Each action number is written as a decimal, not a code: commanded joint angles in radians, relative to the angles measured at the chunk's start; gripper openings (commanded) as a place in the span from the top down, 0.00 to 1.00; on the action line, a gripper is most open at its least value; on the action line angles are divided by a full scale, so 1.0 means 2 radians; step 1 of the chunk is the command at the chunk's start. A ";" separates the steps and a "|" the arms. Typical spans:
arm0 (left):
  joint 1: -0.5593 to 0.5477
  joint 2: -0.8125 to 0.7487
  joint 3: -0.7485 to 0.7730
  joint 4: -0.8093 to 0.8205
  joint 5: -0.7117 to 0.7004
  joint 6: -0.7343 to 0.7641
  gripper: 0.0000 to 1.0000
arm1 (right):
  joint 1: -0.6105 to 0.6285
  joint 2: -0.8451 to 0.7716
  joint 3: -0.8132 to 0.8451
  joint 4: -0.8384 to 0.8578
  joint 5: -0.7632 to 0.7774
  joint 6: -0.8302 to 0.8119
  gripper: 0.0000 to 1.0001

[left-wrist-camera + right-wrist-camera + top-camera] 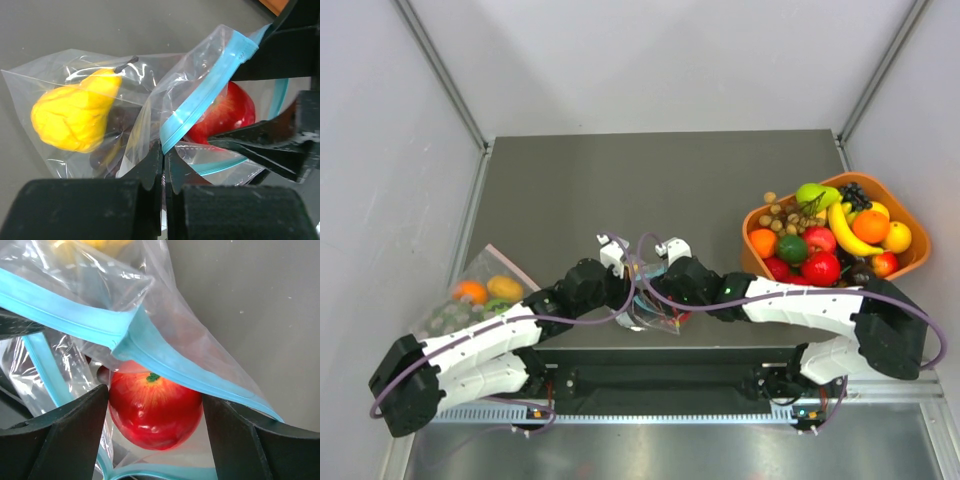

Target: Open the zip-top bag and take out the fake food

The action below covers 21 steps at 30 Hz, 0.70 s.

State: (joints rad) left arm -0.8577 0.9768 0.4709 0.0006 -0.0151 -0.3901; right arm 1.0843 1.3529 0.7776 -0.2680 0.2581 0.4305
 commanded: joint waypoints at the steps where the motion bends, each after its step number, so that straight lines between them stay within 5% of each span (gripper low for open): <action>1: 0.002 -0.014 -0.005 0.026 0.001 0.003 1.00 | 0.004 0.017 -0.012 0.018 0.000 0.013 0.26; 19: 0.002 -0.011 -0.003 0.026 0.000 0.003 1.00 | 0.007 0.020 -0.025 -0.012 -0.075 0.027 0.23; 21: 0.002 -0.013 -0.004 0.026 0.000 0.003 1.00 | 0.007 0.021 -0.031 -0.009 -0.082 0.027 0.28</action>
State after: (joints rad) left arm -0.8581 0.9642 0.4683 -0.0002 -0.0109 -0.3901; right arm 1.0843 1.4017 0.7559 -0.2073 0.1577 0.4732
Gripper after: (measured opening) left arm 0.016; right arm 0.742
